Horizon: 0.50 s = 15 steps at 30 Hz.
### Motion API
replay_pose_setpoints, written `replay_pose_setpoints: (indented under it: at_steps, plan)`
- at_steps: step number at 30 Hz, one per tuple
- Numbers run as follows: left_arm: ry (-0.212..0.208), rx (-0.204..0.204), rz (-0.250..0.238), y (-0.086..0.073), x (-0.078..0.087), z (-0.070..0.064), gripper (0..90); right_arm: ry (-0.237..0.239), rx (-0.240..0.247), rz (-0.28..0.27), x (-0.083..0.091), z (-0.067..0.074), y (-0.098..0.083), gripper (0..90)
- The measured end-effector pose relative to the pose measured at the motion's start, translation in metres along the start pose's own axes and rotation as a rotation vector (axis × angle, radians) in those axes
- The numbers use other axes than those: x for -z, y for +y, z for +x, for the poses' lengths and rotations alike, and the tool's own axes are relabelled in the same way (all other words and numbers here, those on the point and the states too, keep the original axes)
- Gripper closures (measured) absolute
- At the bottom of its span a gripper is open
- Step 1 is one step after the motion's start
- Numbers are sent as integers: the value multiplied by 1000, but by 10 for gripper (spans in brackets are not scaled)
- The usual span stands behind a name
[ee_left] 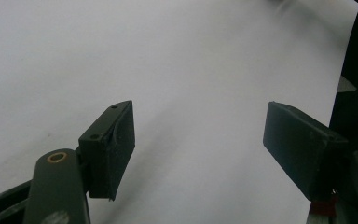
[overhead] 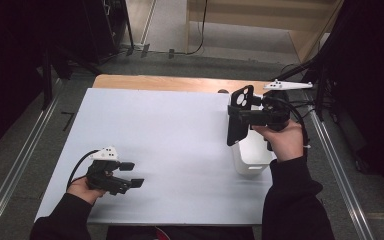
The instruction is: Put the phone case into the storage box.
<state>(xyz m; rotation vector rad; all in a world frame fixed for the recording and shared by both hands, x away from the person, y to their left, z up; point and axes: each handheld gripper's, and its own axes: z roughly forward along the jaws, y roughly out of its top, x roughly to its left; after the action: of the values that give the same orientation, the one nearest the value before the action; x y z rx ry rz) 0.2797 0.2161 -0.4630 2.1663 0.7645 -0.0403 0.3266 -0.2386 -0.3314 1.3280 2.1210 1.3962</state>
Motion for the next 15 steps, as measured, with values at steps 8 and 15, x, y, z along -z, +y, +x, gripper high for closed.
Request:
replay_pose_setpoints:
  at_steps: [8, 15]
  plan:
    - [11, 12, 9, -1, -1, 3, 247, -75, -4, -4, 4, -9, -3, 113]
    - [15, 13, 17, -1, -1, 4, 246, -122, -38, -17, 7, -24, -7, 113]
